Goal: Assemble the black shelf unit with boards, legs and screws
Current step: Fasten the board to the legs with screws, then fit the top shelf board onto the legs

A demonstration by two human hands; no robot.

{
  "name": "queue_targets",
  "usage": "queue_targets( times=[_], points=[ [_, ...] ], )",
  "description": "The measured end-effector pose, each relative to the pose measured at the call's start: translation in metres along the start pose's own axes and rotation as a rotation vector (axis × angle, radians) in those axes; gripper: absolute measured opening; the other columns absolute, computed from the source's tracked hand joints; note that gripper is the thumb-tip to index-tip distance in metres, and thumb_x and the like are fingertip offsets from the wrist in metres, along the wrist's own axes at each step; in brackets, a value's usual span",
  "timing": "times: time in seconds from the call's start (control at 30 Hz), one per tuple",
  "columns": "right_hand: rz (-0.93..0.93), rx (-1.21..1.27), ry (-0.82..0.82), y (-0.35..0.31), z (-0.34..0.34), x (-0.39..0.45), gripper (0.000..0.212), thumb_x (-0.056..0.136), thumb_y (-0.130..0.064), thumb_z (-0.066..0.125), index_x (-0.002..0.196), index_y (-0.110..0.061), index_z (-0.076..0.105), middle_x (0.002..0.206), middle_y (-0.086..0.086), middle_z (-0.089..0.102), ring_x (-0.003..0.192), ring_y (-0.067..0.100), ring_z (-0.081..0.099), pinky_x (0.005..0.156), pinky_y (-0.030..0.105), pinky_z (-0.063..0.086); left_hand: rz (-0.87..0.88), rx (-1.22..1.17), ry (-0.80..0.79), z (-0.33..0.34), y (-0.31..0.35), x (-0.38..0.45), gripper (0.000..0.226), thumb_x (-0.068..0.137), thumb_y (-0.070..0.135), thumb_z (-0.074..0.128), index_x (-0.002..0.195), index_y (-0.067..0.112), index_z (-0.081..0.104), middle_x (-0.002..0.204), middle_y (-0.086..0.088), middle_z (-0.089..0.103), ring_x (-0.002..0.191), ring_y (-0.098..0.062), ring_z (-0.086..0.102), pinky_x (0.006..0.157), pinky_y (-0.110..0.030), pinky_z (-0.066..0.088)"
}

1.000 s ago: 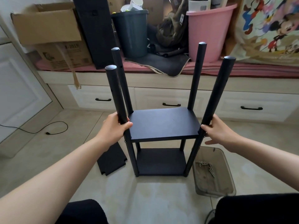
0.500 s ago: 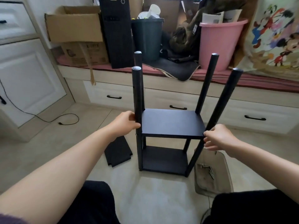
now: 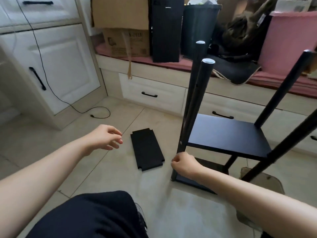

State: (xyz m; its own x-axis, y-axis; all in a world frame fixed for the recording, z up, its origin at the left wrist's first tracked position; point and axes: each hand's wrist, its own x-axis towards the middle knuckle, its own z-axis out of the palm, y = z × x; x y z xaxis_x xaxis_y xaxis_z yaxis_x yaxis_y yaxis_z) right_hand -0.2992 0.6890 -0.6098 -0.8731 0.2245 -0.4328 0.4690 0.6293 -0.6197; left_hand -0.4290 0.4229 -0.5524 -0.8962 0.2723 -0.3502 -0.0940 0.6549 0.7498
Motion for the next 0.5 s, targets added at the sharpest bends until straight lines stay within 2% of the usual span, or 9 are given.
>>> queue_targets(
  times=[0.1, 0.13, 0.2, 0.23, 0.33, 0.4, 0.43, 0.5],
  points=[
    [0.023, 0.001, -0.037, -0.005, 0.037, 0.037, 0.021, 0.096, -0.016, 0.049, 0.088, -0.003, 0.063, 0.085, 0.010, 0.063, 0.077, 0.021, 0.061, 0.068, 0.028, 0.049, -0.090, -0.071, 0.001, 0.015, -0.039, 0.022, 0.011, 0.100, 0.014, 0.061, 0.109, 0.011, 0.067, 0.091, -0.004, 0.078, 0.083, -0.018, 0.075, 0.071, -0.028, 0.058],
    [0.037, -0.013, -0.045, -0.004, 0.049, 0.049, 0.021, 0.096, -0.015, 0.048, 0.085, -0.003, 0.061, 0.085, 0.010, 0.061, 0.079, 0.023, 0.061, 0.068, 0.029, 0.048, -0.120, -0.088, -0.007, 0.022, -0.051, 0.030, 0.012, 0.100, 0.014, 0.060, 0.110, 0.010, 0.066, 0.094, -0.005, 0.077, 0.086, -0.020, 0.075, 0.073, -0.029, 0.058],
    [0.080, -0.042, -0.071, 0.001, 0.071, 0.073, 0.024, 0.097, -0.015, 0.046, 0.097, 0.002, 0.063, 0.101, 0.014, 0.064, 0.096, 0.029, 0.063, 0.080, 0.035, 0.051, -0.186, -0.123, -0.021, 0.040, -0.072, 0.046, 0.013, 0.101, 0.014, 0.059, 0.112, 0.010, 0.065, 0.098, -0.008, 0.076, 0.088, -0.021, 0.073, 0.075, -0.029, 0.057],
    [0.104, -0.044, -0.083, 0.005, 0.081, 0.085, 0.024, 0.097, -0.015, 0.046, 0.101, 0.002, 0.062, 0.106, 0.016, 0.064, 0.099, 0.031, 0.063, 0.081, 0.037, 0.051, -0.215, -0.137, -0.027, 0.050, -0.080, 0.053, 0.014, 0.101, 0.014, 0.058, 0.113, 0.010, 0.064, 0.100, -0.008, 0.075, 0.088, -0.021, 0.072, 0.076, -0.029, 0.056],
    [0.158, -0.064, -0.108, 0.021, 0.106, 0.121, 0.014, 0.096, -0.014, 0.045, 0.084, -0.008, 0.046, 0.096, 0.013, 0.053, 0.084, 0.025, 0.052, 0.062, 0.026, 0.040, -0.288, -0.167, -0.053, 0.080, -0.103, 0.078, 0.018, 0.101, 0.012, 0.057, 0.118, 0.009, 0.061, 0.102, -0.008, 0.071, 0.090, -0.021, 0.067, 0.078, -0.029, 0.055],
    [0.219, -0.053, -0.149, 0.031, 0.116, 0.142, 0.008, 0.097, -0.015, 0.044, 0.097, -0.009, 0.048, 0.102, 0.014, 0.053, 0.087, 0.025, 0.049, 0.070, 0.027, 0.040, -0.324, -0.185, -0.064, 0.102, -0.116, 0.094, 0.022, 0.100, 0.009, 0.057, 0.121, 0.007, 0.060, 0.105, -0.009, 0.067, 0.092, -0.023, 0.065, 0.081, -0.031, 0.054],
    [0.249, -0.025, -0.163, 0.037, 0.121, 0.153, 0.018, 0.097, -0.016, 0.043, 0.111, -0.007, 0.050, 0.108, 0.016, 0.055, 0.089, 0.025, 0.050, 0.073, 0.030, 0.042, -0.339, -0.193, -0.071, 0.113, -0.122, 0.103, 0.024, 0.100, 0.009, 0.057, 0.123, 0.006, 0.060, 0.109, -0.011, 0.065, 0.093, -0.023, 0.064, 0.082, -0.032, 0.054],
    [0.329, 0.058, -0.174, 0.047, 0.129, 0.172, 0.038, 0.099, -0.016, 0.042, 0.135, -0.003, 0.040, 0.117, 0.020, 0.056, 0.091, 0.026, 0.051, 0.072, 0.033, 0.044, -0.373, -0.213, -0.086, 0.135, -0.132, 0.117, 0.026, 0.100, 0.009, 0.056, 0.126, 0.007, 0.058, 0.116, -0.014, 0.063, 0.095, -0.023, 0.061, 0.085, -0.034, 0.053]
  ],
)
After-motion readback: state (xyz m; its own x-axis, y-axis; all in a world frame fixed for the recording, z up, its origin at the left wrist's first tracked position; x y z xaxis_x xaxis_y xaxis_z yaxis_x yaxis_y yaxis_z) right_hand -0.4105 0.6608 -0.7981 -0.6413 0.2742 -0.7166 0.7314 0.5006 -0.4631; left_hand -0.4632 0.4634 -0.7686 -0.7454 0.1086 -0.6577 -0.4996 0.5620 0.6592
